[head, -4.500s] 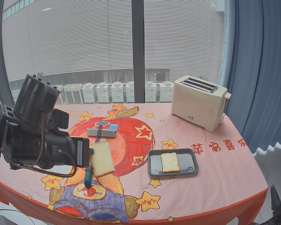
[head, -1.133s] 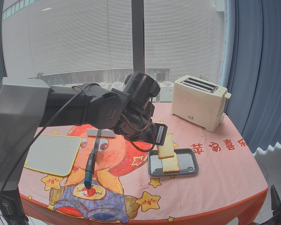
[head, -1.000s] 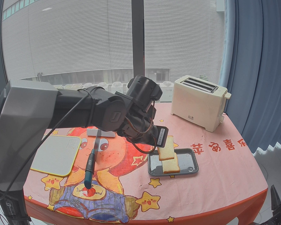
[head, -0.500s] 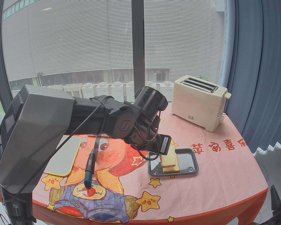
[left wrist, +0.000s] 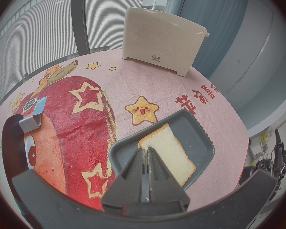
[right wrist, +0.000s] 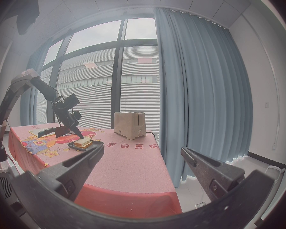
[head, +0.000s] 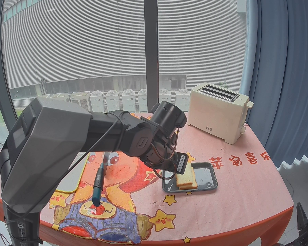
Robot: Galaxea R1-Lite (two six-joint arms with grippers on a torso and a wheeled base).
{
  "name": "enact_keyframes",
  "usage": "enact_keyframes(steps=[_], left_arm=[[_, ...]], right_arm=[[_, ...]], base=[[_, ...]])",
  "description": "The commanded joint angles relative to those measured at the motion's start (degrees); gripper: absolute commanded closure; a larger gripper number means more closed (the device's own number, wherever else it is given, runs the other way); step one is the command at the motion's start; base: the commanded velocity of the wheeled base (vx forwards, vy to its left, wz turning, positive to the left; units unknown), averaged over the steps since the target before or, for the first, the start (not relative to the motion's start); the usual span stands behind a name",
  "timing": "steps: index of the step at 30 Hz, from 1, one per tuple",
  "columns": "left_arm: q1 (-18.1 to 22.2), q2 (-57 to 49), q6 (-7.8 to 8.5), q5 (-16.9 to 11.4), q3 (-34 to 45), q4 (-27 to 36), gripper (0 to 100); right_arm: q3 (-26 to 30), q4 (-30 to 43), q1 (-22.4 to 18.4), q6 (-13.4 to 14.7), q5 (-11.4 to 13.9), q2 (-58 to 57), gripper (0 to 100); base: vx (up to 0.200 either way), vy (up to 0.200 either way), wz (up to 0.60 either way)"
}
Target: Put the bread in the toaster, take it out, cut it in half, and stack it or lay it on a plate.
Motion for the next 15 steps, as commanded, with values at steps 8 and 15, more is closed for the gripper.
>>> enact_keyframes(steps=[8, 15], left_arm=[[0.0, -0.3, -0.12, 0.0, -0.4, -0.9, 0], [0.0, -1.6, -0.12, 0.8, 0.0, -0.7, 0]], right_arm=[[1.0, 0.0, 0.0, 0.0, 0.0, -0.9, 0], [1.0, 0.0, 0.0, 0.0, 0.0, -0.9, 0]], base=[[0.000, 0.000, 0.00], [0.000, 0.000, 0.00]])
